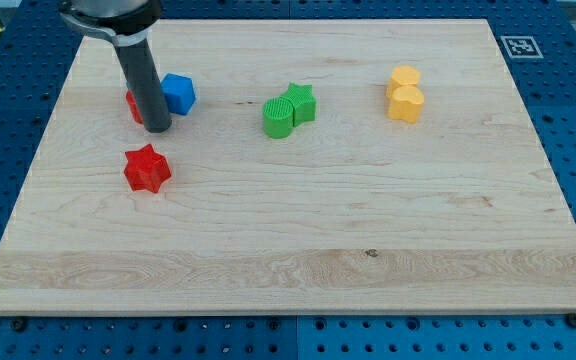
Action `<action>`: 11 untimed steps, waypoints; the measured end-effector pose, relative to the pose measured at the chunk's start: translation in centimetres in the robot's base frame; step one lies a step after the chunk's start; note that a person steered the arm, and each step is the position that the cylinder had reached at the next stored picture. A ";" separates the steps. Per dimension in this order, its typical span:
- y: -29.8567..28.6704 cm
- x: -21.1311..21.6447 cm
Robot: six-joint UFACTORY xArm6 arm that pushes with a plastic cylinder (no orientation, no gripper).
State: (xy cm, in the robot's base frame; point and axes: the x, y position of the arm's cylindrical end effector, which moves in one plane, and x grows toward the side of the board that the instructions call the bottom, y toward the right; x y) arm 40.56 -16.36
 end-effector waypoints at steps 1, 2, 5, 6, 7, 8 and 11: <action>-0.4 3.4; -2.4 6.0; -2.8 14.4; -0.4 15.1; 0.8 14.9; -0.7 14.4; 0.5 13.1</action>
State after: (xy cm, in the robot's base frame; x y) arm 53.70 -15.82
